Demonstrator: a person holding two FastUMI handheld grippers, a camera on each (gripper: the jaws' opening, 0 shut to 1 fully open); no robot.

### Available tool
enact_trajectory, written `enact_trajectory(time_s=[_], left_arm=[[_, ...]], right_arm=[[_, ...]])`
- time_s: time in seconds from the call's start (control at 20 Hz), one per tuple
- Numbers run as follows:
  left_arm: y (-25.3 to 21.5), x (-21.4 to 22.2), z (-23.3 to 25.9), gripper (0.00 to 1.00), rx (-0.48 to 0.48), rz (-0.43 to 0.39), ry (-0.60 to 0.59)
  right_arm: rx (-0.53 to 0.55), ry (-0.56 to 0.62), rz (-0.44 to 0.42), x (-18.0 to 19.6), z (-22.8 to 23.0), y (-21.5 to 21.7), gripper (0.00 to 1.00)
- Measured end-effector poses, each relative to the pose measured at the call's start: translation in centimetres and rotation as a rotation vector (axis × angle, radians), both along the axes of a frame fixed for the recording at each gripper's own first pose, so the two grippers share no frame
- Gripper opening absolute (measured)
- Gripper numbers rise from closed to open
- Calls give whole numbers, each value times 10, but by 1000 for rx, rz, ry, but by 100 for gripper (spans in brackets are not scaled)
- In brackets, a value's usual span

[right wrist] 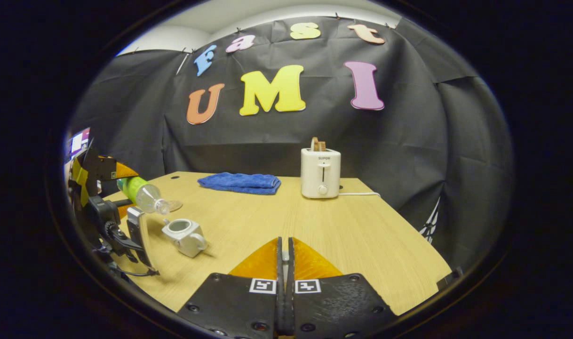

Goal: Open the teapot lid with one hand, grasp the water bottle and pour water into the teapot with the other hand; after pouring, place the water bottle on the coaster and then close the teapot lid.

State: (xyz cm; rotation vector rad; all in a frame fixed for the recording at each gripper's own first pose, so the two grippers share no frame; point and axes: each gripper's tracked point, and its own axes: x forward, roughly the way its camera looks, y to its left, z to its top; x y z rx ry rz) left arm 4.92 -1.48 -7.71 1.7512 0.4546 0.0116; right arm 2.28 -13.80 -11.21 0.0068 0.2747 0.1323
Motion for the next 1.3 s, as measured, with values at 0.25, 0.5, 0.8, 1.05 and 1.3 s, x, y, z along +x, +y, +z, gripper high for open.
enact_trajectory(time_s=[0.25, 0.5, 0.8, 1.05, 1.3], left_arm=[[-11, 6, 8, 74, 68, -30, -14], [-18, 11, 18, 74, 142, -57, -32], [-20, 16, 26, 74, 198, -72, -35], [-25, 18, 38, 74, 249, -84, -45], [-31, 22, 44, 74, 287, -97, -55]], right_arm=[[1, 5, 10, 0, -2, 1, 0], [1, 5, 10, 1, -3, 0, 0], [-9, 5, 7, 2, -2, -2, 0], [-12, 4, 8, 1, -2, -2, 0], [-14, 1, 4, 2, 0, -4, 0]])
